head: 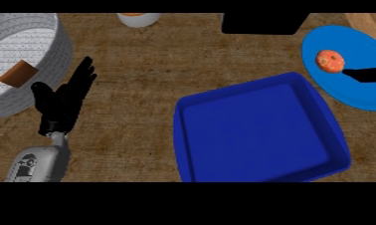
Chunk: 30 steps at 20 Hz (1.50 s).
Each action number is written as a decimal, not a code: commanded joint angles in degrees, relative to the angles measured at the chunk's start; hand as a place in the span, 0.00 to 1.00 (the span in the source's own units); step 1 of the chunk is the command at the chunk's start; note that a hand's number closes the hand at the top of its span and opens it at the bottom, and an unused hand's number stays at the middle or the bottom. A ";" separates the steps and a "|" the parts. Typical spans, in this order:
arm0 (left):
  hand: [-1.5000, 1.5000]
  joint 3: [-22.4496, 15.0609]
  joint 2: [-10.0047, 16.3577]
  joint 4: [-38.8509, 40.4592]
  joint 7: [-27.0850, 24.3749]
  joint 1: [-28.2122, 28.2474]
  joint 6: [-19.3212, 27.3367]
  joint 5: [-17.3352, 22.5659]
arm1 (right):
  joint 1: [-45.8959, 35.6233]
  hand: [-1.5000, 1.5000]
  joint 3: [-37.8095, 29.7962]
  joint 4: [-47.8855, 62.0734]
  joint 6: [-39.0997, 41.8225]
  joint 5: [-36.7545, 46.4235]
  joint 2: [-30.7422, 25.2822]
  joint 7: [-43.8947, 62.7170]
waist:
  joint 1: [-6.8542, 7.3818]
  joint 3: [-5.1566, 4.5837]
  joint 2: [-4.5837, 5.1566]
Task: Pick the squash from the tray and place it in the plate
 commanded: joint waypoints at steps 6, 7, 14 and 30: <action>0.50 1.16 0.05 -0.24 0.89 0.03 0.45 0.35 | -3.72 0.00 -8.06 -4.35 7.19 -12.72 2.39 -15.50 | -1.03 -0.13 -0.62; 0.50 3.17 1.74 3.20 -1.19 0.48 -2.30 2.27 | -2.50 0.00 -8.80 -6.46 8.82 -14.49 2.89 -14.91 | -2.04 -0.23 -0.88; 0.50 1.76 0.02 3.27 -0.29 -2.08 0.83 -0.52 | -4.02 0.00 -13.70 -1.54 26.24 -22.77 -2.42 -4.25 | -2.09 -0.19 -0.74; 0.50 0.85 -0.87 -1.34 0.24 2.30 -0.49 -1.54 | 6.98 0.00 -13.66 4.71 31.13 -27.14 -10.19 -18.02 | -0.70 -0.08 -0.35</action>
